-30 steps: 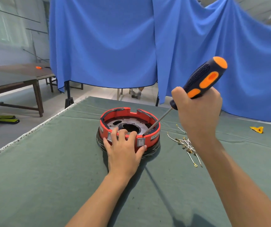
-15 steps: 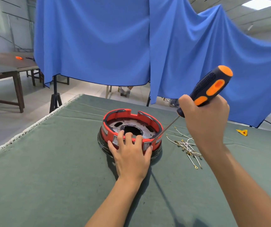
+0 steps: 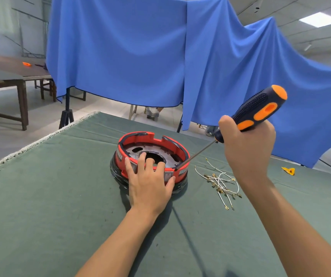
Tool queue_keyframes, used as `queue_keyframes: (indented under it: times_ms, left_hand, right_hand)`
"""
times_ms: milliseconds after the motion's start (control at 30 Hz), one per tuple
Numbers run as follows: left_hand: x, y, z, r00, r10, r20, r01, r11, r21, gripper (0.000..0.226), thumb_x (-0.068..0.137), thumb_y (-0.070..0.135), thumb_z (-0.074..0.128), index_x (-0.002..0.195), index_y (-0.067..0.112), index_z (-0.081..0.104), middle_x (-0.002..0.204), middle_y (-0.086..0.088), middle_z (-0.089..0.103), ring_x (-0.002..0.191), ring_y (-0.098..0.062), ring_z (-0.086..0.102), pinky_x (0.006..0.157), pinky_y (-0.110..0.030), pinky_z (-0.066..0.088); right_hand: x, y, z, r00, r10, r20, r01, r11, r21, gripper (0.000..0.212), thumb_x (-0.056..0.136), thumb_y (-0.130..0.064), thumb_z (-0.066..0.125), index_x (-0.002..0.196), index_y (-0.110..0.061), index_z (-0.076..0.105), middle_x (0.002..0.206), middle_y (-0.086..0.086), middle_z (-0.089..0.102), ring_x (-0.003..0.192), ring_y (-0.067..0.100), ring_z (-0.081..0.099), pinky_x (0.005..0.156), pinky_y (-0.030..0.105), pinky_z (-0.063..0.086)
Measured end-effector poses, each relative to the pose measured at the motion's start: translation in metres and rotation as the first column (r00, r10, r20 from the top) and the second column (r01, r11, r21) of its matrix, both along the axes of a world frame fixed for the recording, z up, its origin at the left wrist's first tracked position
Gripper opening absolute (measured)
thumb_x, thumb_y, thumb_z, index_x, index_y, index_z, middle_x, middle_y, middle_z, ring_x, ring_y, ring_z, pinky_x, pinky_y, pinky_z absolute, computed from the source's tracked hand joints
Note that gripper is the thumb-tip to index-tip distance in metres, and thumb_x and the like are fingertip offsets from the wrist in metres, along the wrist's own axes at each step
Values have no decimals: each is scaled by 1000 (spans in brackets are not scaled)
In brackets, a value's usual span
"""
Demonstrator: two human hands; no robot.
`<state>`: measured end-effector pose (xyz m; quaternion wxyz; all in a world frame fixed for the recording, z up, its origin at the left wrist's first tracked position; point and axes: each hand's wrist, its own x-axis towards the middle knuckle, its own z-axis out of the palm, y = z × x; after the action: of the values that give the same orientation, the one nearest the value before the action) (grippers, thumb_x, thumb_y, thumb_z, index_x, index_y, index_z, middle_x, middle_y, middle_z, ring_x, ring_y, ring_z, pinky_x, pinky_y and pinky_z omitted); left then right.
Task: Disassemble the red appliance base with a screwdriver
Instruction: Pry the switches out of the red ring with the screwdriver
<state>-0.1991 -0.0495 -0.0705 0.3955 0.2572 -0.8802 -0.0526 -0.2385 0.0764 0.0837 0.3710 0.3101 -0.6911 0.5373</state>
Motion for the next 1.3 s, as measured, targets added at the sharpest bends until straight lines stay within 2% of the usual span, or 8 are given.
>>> queue_keyframes:
  times_ms: [133, 300, 467, 867, 1000, 1167, 1267, 1300]
  left_hand:
    - [3, 2, 0, 1000, -21, -19, 21, 1000, -2, 34, 71, 46, 72, 96, 22, 70, 95, -5, 65, 117, -30, 54, 105, -61, 29]
    - [4, 2, 1, 1000, -12, -16, 12, 1000, -1, 31, 72, 46, 71, 93, 23, 69, 93, -3, 65, 110, -29, 57, 104, -60, 27]
    - [3, 3, 1, 1000, 5, -8, -5, 1000, 20, 28, 74, 45, 69, 92, 23, 68, 94, -3, 62, 104, -28, 57, 99, -62, 31]
    - [3, 3, 2, 1000, 8, -6, -8, 999, 34, 29, 74, 46, 68, 91, 23, 67, 93, -3, 61, 101, -28, 57, 98, -62, 32]
    - [4, 4, 2, 1000, 9, 1, -9, 999, 35, 30, 74, 48, 66, 92, 23, 67, 94, -3, 61, 102, -27, 56, 99, -62, 32]
    - [4, 3, 2, 1000, 3, 3, -3, 999, 39, 30, 75, 48, 66, 92, 24, 67, 93, -2, 61, 101, -27, 56, 99, -61, 32]
    - [3, 4, 2, 1000, 10, 2, -10, 999, 42, 31, 75, 48, 65, 93, 23, 67, 94, -3, 61, 102, -27, 56, 99, -61, 32]
    - [3, 4, 3, 1000, 11, 0, -11, 999, 46, 31, 76, 48, 65, 93, 23, 67, 95, -3, 61, 102, -27, 55, 99, -61, 31]
  right_hand:
    - [-3, 1, -5, 999, 37, -3, -37, 999, 7, 31, 67, -22, 55, 52, -15, 30, 40, -10, 36, 42, 8, 33, 42, 13, 26]
    - [-4, 0, -8, 999, 24, 31, -24, 1000, -14, 30, 67, -25, 56, 55, -5, 38, 42, -6, 38, 46, 10, 36, 47, 25, 33]
    - [-3, 0, -5, 999, 38, 9, -38, 998, -51, 28, 67, -23, 57, 57, 0, 44, 43, 0, 42, 47, 10, 38, 47, 27, 36]
    - [-2, -3, -4, 1000, 15, 14, -15, 1000, -26, 29, 67, -25, 57, 56, -4, 40, 41, -7, 36, 47, 12, 37, 46, 25, 33]
    - [-1, -3, -6, 1000, 16, 16, -16, 1000, -11, 27, 68, -24, 57, 58, -2, 43, 45, 1, 45, 47, 15, 41, 49, 29, 41]
    - [-1, -3, -7, 1000, 3, 6, -3, 1000, -14, 27, 67, -24, 57, 57, -4, 41, 43, -6, 38, 47, 11, 38, 46, 25, 34]
    - [4, -7, -6, 998, 57, -7, -57, 998, 16, 28, 66, -21, 55, 54, -8, 33, 44, 4, 35, 45, 12, 34, 44, 30, 34]
    - [5, -10, -3, 997, 79, 0, -79, 996, 36, 28, 65, -20, 55, 54, -9, 31, 45, 7, 37, 46, 21, 38, 45, 33, 36]
